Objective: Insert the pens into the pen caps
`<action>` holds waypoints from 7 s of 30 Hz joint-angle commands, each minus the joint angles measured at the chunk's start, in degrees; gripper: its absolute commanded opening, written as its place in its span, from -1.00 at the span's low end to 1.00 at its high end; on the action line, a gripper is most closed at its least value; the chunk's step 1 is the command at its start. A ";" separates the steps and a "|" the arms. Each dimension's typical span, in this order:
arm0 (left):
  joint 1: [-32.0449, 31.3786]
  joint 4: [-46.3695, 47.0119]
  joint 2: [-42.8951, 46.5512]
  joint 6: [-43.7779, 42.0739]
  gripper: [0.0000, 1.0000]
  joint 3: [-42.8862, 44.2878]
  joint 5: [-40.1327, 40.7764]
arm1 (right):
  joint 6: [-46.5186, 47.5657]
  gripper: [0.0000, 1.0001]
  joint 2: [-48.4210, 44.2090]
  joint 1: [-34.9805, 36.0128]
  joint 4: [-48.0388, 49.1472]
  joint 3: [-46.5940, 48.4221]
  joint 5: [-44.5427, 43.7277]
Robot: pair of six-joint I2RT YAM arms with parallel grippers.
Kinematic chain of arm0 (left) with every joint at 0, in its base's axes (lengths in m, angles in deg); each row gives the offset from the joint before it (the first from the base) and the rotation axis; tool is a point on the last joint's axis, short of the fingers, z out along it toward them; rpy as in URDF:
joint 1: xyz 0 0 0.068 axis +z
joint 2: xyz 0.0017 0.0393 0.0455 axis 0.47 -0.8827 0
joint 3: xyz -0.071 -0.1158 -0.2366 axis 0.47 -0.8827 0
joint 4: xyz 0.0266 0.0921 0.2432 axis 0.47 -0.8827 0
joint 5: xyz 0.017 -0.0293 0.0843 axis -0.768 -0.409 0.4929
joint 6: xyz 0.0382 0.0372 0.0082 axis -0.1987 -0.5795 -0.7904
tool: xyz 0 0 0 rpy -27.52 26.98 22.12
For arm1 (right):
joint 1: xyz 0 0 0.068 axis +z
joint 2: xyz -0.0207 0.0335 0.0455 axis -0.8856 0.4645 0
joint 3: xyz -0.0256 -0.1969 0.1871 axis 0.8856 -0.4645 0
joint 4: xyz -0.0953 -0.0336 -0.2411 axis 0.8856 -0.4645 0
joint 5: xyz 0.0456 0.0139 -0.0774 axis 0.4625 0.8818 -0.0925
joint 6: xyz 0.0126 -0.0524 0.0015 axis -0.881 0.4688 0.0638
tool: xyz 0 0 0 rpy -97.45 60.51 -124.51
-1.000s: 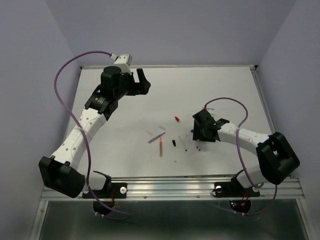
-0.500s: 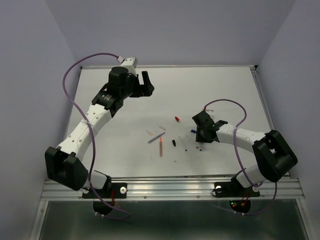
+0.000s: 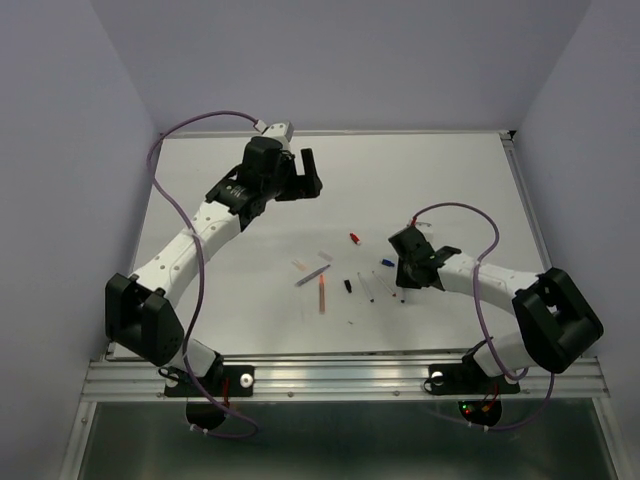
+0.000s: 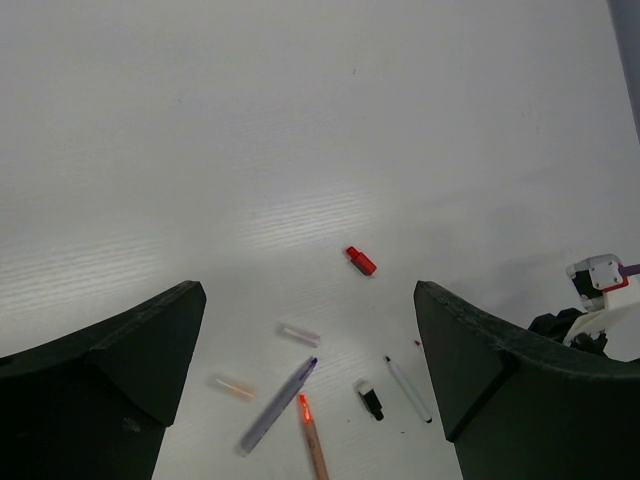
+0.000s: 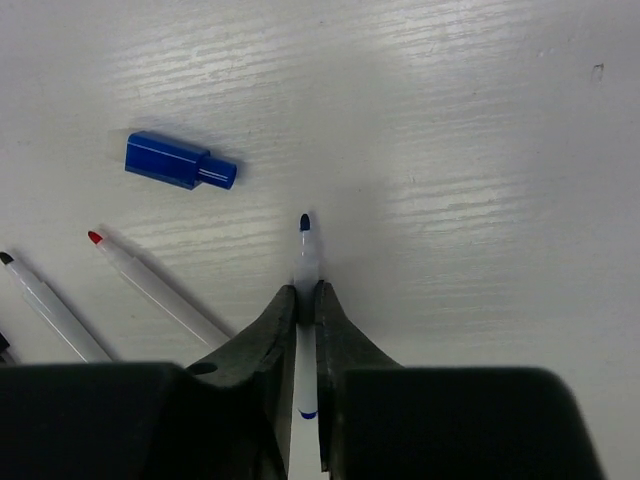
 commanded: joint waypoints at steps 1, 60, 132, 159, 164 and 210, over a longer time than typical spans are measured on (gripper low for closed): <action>-1.87 -1.38 -1.80 2.16 0.98 3.95 2.54 | -0.39 -0.90 -0.04 1.40 -4.08 -1.93 5.27; -25.69 -25.12 -45.67 59.30 0.36 34.62 4.30 | 0.32 -0.99 -28.34 1.40 -9.62 4.49 -46.76; -19.89 15.99 -11.42 9.49 -1.00 13.99 11.26 | 27.63 -0.99 -38.18 0.87 2.59 5.10 1.09; -14.98 26.57 11.10 11.91 -1.00 -8.62 0.43 | 33.19 -0.99 -25.53 0.87 22.20 11.25 33.32; -11.99 26.74 10.93 15.52 -1.00 -9.06 -3.77 | 33.28 -0.99 -25.18 0.87 21.05 11.34 31.03; -10.66 24.89 9.79 21.94 -1.00 -9.24 -9.32 | 28.79 -0.99 -20.52 0.87 25.01 15.30 32.08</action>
